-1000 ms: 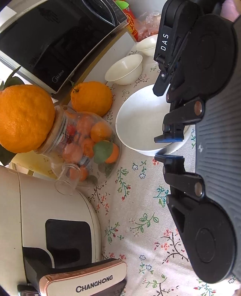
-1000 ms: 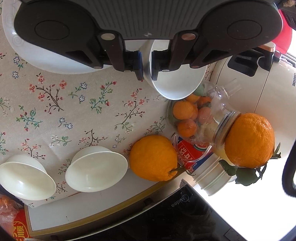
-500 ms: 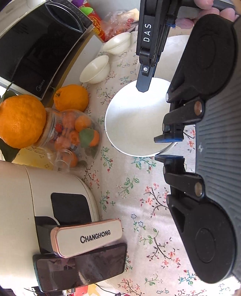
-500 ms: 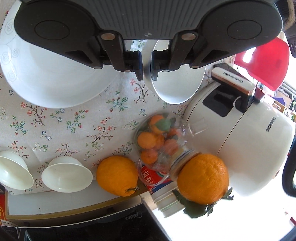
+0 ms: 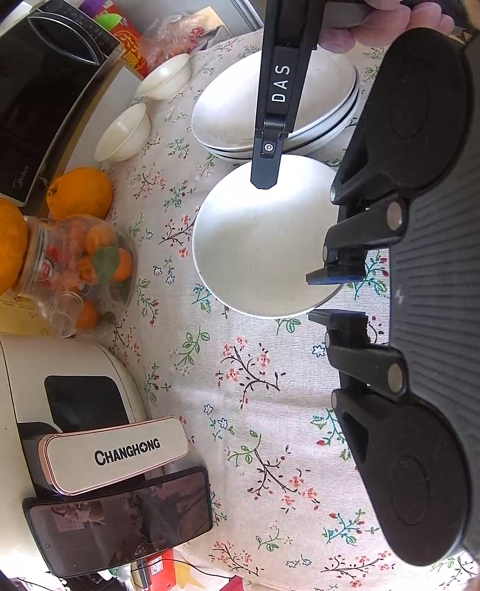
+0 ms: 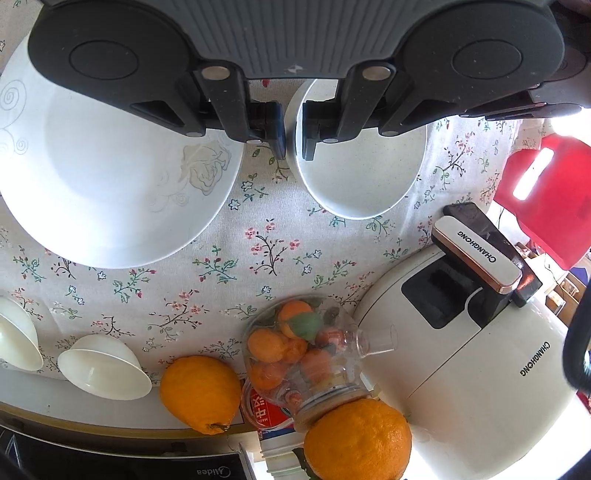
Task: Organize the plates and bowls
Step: 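Grasp the white bowl rim with both grippers and lift it, then lower the white bowl beside the plate stack and open both grippers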
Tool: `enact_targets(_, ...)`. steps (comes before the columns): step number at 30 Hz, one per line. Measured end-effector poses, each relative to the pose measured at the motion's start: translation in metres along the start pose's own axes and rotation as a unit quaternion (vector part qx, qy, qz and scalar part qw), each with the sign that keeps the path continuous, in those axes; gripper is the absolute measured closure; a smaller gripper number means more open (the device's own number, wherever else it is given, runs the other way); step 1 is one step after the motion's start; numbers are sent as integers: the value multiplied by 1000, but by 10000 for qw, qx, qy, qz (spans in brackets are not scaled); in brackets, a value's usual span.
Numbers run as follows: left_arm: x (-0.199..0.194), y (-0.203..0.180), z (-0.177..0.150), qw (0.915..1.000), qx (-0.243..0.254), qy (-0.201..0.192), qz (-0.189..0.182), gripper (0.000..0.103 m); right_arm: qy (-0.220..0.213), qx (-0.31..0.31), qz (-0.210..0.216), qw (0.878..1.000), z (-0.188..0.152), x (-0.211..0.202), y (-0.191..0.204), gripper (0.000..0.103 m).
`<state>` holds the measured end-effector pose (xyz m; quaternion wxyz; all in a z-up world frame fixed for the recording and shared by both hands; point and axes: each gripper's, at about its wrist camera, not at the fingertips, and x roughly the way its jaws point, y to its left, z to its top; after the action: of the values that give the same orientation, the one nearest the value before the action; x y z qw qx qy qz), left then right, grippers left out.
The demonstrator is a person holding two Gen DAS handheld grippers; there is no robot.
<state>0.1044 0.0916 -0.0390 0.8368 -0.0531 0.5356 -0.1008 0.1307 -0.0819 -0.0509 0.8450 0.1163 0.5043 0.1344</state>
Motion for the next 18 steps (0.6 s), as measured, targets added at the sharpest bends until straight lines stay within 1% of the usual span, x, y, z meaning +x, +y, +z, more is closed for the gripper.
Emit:
enact_targets(4,-1,0,2,10000,15,57,-20,90,-48,-126,-56,9999,-3,-1,3,94)
enact_targets(7,0,1,3,9999,-32,108,-43,89,-55,-144,-22,9999,-3,1,4,91)
enact_targets(9,-3,2,3,10000,-37,74,-32,88,-92,-162,-9,9998,-3,1,5,89)
enact_targets(10,-4,2,3,10000,-29,60,-24,84,-130,-177,-16,9998,-2,0,5,88)
enact_targets(11,-5,2,3,10000,-29,41,-15,80,-182,-198,-29,9996,-2,0,5,85)
enact_targets(12,-7,1,3,10000,-35,-2,2,78,-241,-213,-41,9995,-2,-1,5,78)
enact_targets(14,-9,0,4,10000,-3,-55,60,66,-360,-173,5,9992,-2,-4,3,66)
enact_targets(15,-10,-1,4,9999,12,-84,89,64,-415,-138,20,9990,-2,-6,1,64)
enact_targets(17,-12,-2,6,9998,9,-148,145,52,-488,-89,30,9988,0,-10,-1,63)
enact_targets(18,-13,-3,8,9997,-1,-193,165,49,-526,-67,33,9986,1,-12,-3,62)
